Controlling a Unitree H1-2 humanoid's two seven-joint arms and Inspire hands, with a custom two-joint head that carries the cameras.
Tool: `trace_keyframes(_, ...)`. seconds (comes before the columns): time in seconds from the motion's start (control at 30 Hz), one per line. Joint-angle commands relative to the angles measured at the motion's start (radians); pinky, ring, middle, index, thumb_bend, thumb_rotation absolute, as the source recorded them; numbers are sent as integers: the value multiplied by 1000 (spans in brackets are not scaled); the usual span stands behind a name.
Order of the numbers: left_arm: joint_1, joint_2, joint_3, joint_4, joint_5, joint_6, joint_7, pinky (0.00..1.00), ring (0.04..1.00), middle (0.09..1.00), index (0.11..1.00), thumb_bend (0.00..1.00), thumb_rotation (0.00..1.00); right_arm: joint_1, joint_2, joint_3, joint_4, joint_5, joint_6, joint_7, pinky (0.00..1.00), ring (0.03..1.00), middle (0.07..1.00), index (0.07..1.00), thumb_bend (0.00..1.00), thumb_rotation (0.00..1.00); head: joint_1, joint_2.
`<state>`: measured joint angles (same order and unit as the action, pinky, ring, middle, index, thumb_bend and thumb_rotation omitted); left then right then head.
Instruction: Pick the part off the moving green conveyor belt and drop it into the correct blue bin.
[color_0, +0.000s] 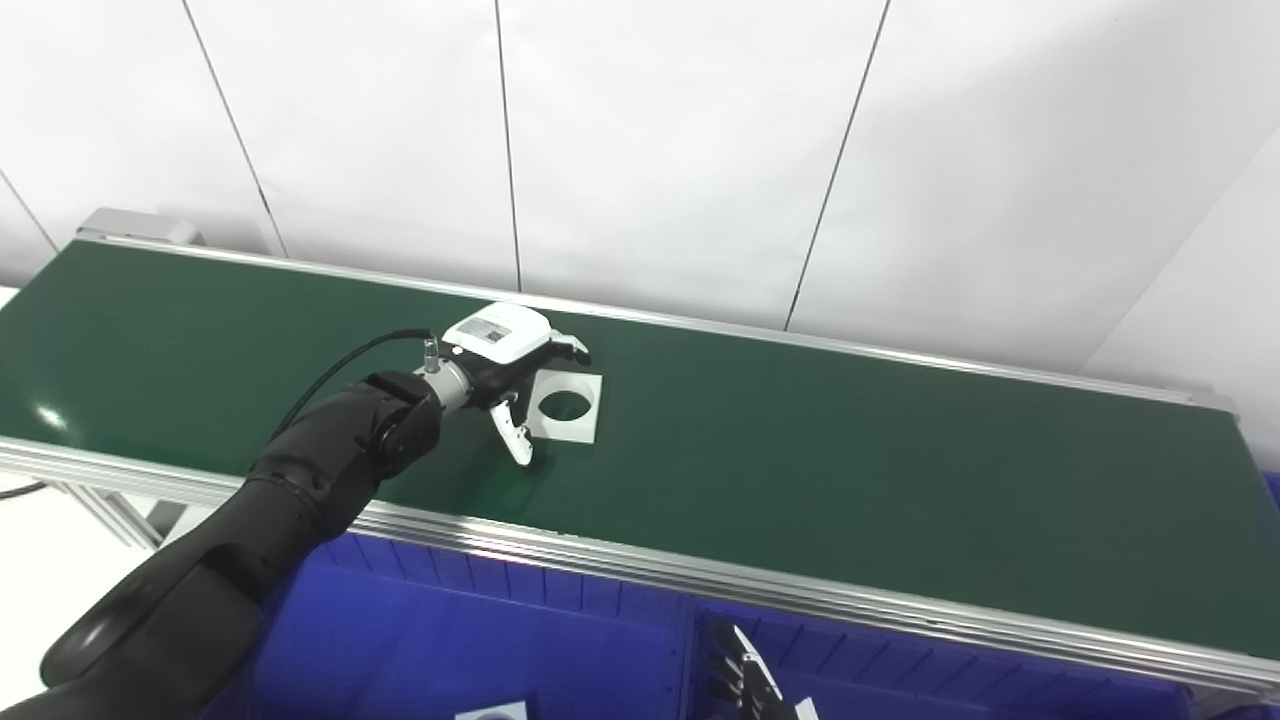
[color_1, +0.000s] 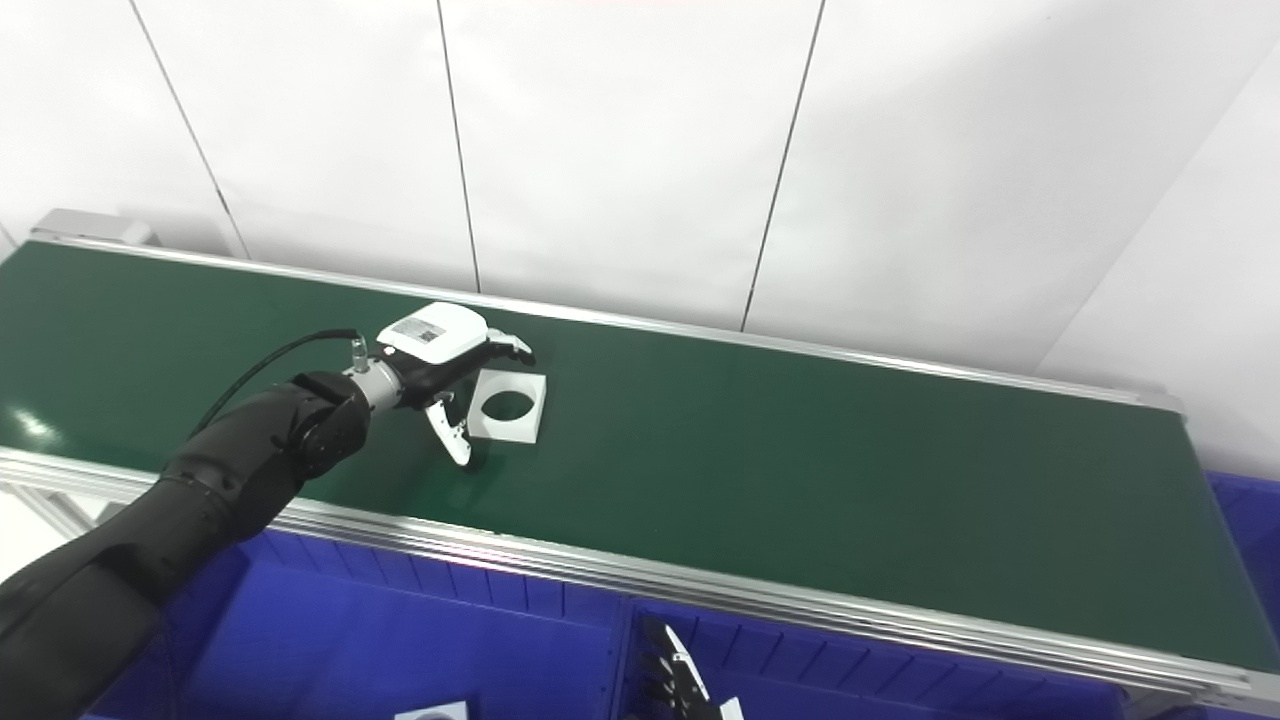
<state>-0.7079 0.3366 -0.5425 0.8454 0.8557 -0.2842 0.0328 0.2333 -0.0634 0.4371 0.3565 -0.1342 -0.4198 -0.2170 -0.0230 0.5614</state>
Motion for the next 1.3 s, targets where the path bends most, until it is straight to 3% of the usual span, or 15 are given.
trace_keyframes(0.0,-19,-5,7,-21,-7,19,30,620,790,827,804,1000,176,2,16,4,-26,-6,-50,-11,826,884,931,929,872,867,-1,0)
trace_keyframes(0.23,-18,-35,-9,-15,-1,33,36,625,795,841,822,1000,195,-1,23,10,-23,-17,-50,-19,822,878,938,932,864,863,-10,0)
trace_keyframes(0.5,-35,-61,2,21,-14,41,94,627,793,836,811,1000,179,-5,31,25,-22,-24,-50,-34,818,870,930,933,858,862,-25,-2)
trace_keyframes(0.7,-52,-89,6,15,-31,35,97,625,798,839,817,1000,198,-7,41,24,-15,-31,-50,-38,798,849,920,938,908,884,-30,-5)
trace_keyframes(1.13,-105,-155,3,9,-37,17,93,604,778,824,808,1000,206,-11,63,32,-16,-40,-50,-33,790,856,925,932,883,856,-58,-5)
trace_keyframes(1.27,-124,-173,-7,0,-29,8,97,611,784,829,812,1000,209,-14,67,39,-17,-42,-50,-33,832,897,940,922,867,826,-64,-5)
